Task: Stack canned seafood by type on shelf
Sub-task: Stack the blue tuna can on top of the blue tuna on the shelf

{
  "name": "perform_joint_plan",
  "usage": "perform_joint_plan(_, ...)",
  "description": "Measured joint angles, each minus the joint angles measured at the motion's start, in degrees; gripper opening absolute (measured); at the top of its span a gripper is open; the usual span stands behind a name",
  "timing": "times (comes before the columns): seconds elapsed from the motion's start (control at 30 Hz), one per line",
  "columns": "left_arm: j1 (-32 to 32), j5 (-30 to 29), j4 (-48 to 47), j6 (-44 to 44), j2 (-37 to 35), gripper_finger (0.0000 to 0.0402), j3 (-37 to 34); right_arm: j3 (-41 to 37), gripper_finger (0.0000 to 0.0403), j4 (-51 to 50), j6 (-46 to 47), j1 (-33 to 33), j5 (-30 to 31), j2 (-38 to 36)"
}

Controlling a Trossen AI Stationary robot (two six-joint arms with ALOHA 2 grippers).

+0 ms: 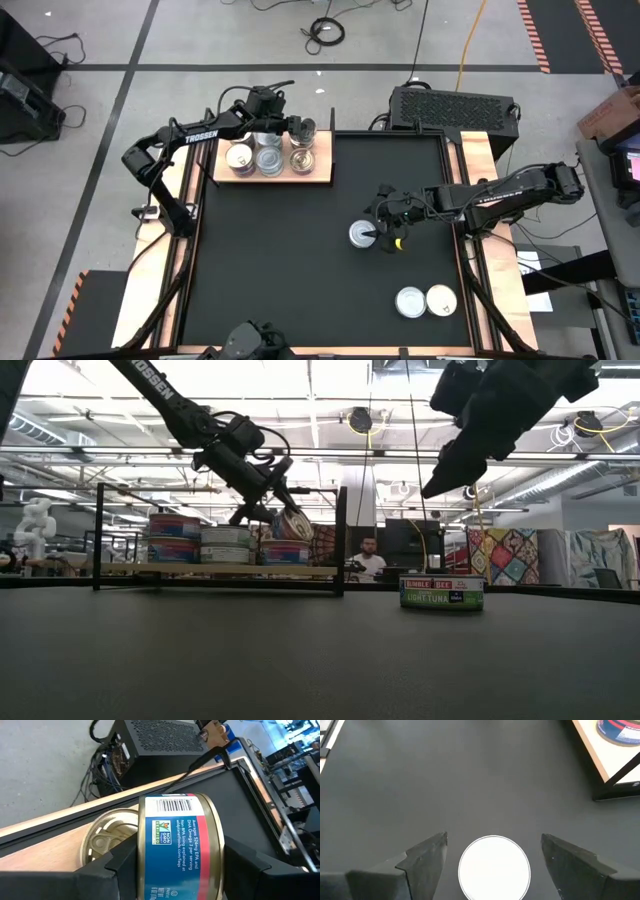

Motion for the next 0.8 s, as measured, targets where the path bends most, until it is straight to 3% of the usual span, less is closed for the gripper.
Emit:
perform_joint_plan(0.3,0.7,1.54,0.27,-0.21,0.0,0.02,0.0,0.0,0.0313,3.33,-0.17,-0.02,0.0,0.02)
perform_joint_plan(0.8,1.14,4.06,0.99,4.7,-0.55,0.0224,0.0,0.0,0.0313,3.25,0.0,-0.01,0.0,0.02)
